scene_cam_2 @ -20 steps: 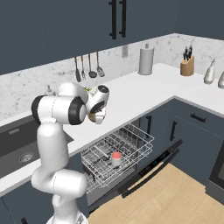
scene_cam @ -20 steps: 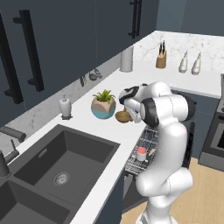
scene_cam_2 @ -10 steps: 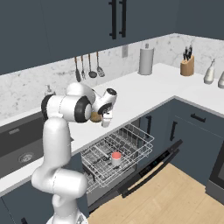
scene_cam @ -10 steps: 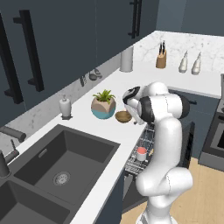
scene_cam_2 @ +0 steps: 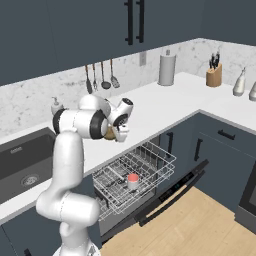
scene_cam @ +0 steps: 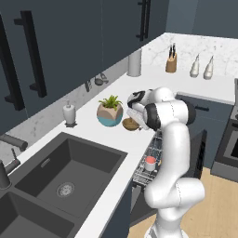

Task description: Pick up the cup and bowl from the counter, place them in the dishwasher, and close the dishwasher door.

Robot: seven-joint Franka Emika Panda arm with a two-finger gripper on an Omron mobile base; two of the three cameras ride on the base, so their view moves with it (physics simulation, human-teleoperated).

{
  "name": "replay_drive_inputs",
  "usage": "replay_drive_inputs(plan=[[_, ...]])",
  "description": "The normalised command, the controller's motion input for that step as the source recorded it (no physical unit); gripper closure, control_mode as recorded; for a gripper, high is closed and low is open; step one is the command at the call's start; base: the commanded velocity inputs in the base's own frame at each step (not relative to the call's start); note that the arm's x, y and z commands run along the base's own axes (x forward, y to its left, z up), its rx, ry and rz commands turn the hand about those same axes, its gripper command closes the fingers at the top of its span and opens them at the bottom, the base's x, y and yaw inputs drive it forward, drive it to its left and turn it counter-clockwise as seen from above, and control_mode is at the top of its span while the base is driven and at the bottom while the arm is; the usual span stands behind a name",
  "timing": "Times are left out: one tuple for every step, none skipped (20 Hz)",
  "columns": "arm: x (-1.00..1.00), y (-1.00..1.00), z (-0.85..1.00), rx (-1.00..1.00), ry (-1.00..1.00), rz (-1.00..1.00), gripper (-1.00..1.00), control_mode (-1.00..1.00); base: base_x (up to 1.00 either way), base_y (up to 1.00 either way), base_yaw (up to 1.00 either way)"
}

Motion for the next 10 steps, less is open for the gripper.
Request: replay_drive_inputs(plan=[[0.0,0.33,-0.36,-0.05,0.0,0.12,1.0,-1.0,0.0,0.0,0.0],[0.0,0.13,-0.36,-0.06,0.0,0.09,1.0,-1.0,0.0,0.0,0.0],[-0.04,0.0,-0.34,-0.06,0.0,0.06,1.0,-1.0,0.0,0.0,0.0],[-0.27,0.0,-0.27,-0.05,0.0,0.01,1.0,-1.0,0.0,0.0,0.0],[-0.42,-0.18,-0.24,-0.03,0.0,0.0,1.0,-1.0,0.0,0.0,0.0],[-0.58,-0.42,-0.17,0.0,0.0,0.0,1.0,-1.0,0.0,0.0,0.0],[-0.63,-0.61,-0.18,0.0,-0.01,0.0,1.0,-1.0,0.0,0.0,0.0],[-0.76,-0.79,-0.09,0.0,-0.03,0.0,1.0,-1.0,0.0,0.0,0.0],[-0.81,-0.92,-0.09,0.0,-0.02,0.0,1.0,-1.0,0.0,0.0,0.0],[-0.88,-1.0,-0.04,0.01,-0.02,-0.01,1.0,-1.0,0.0,0.0,0.0]])
